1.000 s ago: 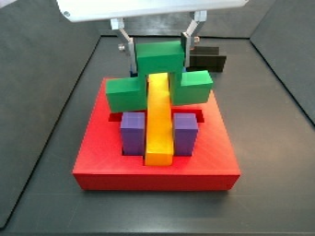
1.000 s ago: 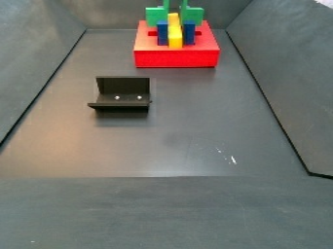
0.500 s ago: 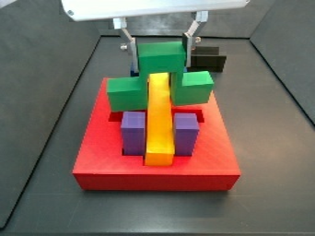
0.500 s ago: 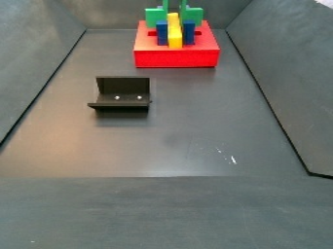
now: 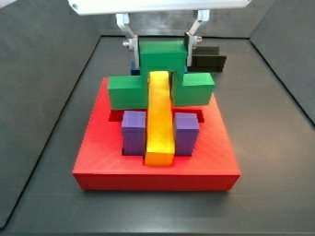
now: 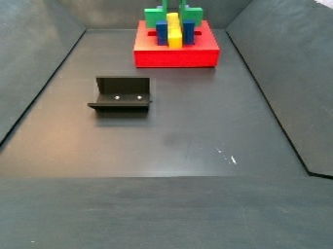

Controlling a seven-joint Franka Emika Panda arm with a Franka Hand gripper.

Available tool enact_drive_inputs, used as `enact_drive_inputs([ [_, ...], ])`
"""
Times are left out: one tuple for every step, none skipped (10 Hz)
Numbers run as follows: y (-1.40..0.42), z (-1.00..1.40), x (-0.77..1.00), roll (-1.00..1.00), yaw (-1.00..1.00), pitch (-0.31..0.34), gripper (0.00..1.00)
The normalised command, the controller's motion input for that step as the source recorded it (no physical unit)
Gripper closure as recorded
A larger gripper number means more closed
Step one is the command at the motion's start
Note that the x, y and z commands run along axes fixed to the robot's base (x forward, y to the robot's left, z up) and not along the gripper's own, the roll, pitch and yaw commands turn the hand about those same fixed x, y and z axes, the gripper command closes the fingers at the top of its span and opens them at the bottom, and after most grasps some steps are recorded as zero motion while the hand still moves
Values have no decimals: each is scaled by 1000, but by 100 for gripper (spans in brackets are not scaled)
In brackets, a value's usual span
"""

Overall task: Pick up the green object. Move up. Place the green object on the fixture. Regrasp the green object. Move to above the board. Insert the green object.
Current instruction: Insert the green object.

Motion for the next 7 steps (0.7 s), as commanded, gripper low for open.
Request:
enact_drive_inputs([
  [57,-31,280,-216,-143,0,100],
  [20,-29,291,-226,-143,0,100],
  [0,-46,254,-226,-123,0,100],
  [0,-71,186,-220,-94,0,100],
  [-60,-286,0,-120,0,0,100],
  [-66,-149,0,-51,0,0,100],
  [-46,-246,0,-93,0,0,100],
])
